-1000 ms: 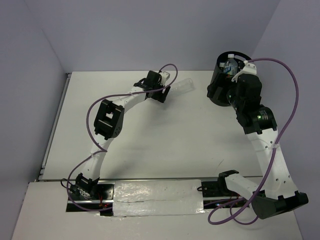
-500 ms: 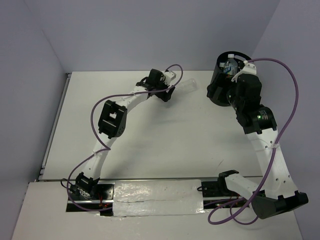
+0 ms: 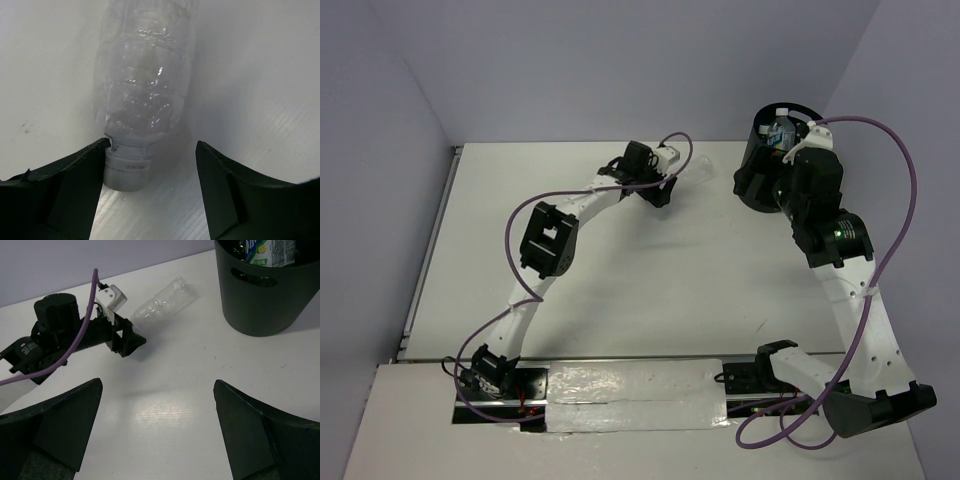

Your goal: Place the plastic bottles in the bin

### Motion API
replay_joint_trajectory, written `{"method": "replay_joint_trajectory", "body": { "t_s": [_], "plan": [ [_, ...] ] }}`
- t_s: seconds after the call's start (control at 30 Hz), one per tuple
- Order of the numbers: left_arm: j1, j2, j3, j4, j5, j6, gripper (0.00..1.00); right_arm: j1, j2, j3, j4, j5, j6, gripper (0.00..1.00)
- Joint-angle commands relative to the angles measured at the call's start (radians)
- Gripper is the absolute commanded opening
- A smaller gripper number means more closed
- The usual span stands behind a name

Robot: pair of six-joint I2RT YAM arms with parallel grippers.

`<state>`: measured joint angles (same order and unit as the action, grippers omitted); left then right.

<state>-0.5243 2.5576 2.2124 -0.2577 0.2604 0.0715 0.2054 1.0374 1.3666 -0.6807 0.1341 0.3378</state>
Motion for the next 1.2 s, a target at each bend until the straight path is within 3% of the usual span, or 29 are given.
{"method": "replay_joint_trajectory", "body": {
  "t_s": [0.0, 0.13, 0.33, 0.63, 0.83, 0.97, 1.17],
  "plan": [
    [-0.028, 0.015, 0.009, 0.043, 0.019, -0.009, 0.82, 0.009, -0.005, -0.001, 0.03, -0.002, 0.006, 1.0],
    [-0.037, 0.012, -0.005, 0.048, 0.011, -0.015, 0.78, 0.014, -0.008, -0.003, 0.03, -0.001, 0.006, 1.0],
    [-0.045, -0.02, -0.046, 0.072, -0.019, -0.025, 0.57, 0.015, -0.016, 0.0, 0.024, -0.001, 0.009, 1.0],
    [-0.045, -0.128, -0.134, 0.074, -0.075, -0.064, 0.0, 0.017, -0.027, 0.022, 0.012, 0.004, 0.007, 1.0],
    [-0.04, -0.305, -0.287, 0.084, 0.008, -0.182, 0.0, 0.025, 0.026, 0.04, -0.042, -0.085, 0.038, 1.0],
    [-0.04, -0.445, -0.353, 0.044, 0.146, -0.294, 0.0, 0.034, 0.027, 0.032, -0.043, -0.126, 0.075, 1.0],
    [-0.043, -0.667, -0.61, 0.144, 0.247, -0.492, 0.0, 0.035, 0.021, -0.018, 0.001, -0.189, 0.183, 1.0]
  ]
}}
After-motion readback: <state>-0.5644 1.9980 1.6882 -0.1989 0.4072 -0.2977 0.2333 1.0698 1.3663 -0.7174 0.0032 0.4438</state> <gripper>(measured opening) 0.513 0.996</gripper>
